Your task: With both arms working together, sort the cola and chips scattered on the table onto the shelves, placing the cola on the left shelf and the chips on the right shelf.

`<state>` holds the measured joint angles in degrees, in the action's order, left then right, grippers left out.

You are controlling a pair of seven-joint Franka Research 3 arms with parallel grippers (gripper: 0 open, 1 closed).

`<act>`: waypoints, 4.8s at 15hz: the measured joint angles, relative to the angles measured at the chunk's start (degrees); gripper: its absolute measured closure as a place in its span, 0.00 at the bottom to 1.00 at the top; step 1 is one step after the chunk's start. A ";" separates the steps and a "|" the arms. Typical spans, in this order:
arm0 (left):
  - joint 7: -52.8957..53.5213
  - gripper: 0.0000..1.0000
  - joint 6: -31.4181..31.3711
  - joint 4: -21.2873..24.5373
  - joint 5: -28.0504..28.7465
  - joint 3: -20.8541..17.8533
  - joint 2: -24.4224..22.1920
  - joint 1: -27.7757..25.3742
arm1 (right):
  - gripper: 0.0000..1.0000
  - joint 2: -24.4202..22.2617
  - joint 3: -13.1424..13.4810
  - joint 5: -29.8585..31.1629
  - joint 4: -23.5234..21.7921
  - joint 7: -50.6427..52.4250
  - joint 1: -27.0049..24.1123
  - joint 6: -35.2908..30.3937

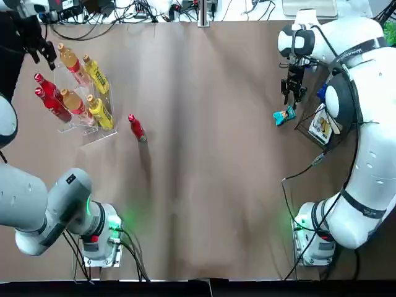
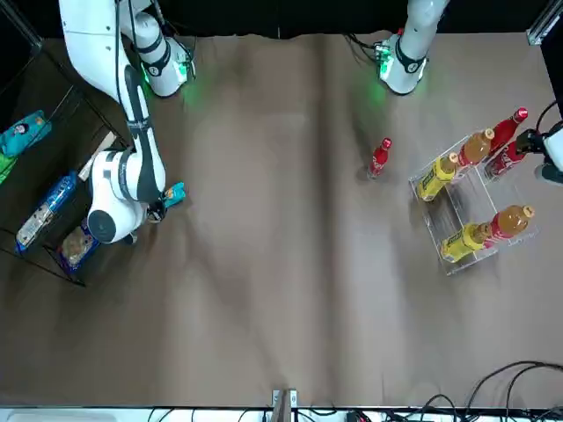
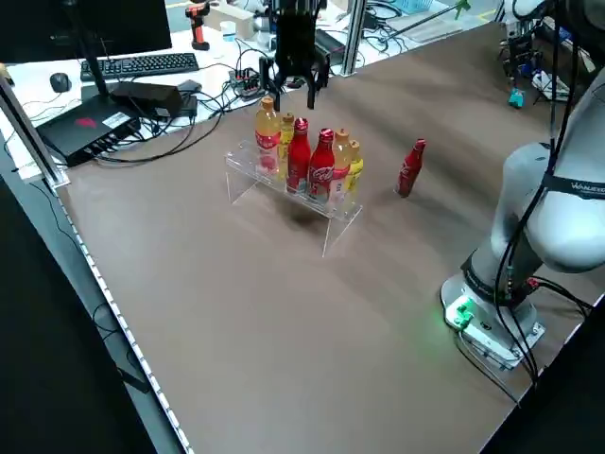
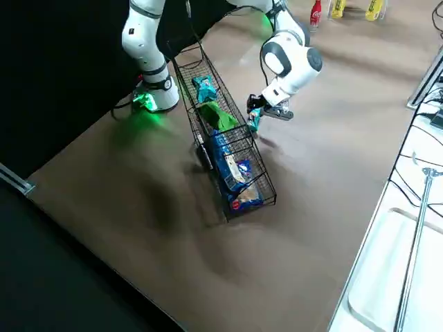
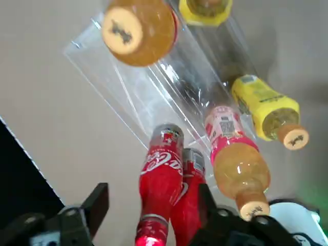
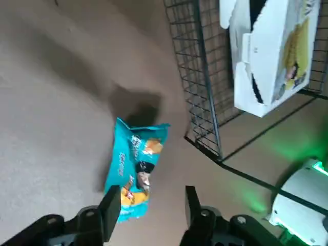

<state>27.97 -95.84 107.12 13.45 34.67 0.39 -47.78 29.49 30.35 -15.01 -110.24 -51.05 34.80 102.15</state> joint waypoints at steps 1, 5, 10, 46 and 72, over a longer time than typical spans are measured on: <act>-0.10 0.17 0.06 -1.28 -0.28 0.24 -0.15 0.07 | 0.41 0.52 -0.01 -0.18 -0.01 0.00 0.06 0.56; -5.44 0.00 4.04 -6.48 -4.64 5.89 -0.39 0.24 | 0.42 3.26 -0.20 -0.47 -0.07 -0.02 1.36 1.57; -26.97 0.00 8.81 -3.19 -6.11 22.07 2.63 3.51 | 0.44 5.59 -1.24 -0.54 -0.09 -0.06 2.65 2.85; -43.48 0.45 -6.39 18.03 -7.46 23.76 10.94 14.28 | 0.93 -16.74 12.83 25.33 21.53 32.32 -2.59 -48.40; -45.04 0.68 1.66 10.20 -7.59 23.60 10.93 14.52 | 0.40 -17.77 11.75 3.37 27.77 38.35 -4.94 -21.44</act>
<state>-17.08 -94.19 117.32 5.87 58.26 11.32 -33.26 11.72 42.10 -11.64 -82.47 -12.70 29.86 80.71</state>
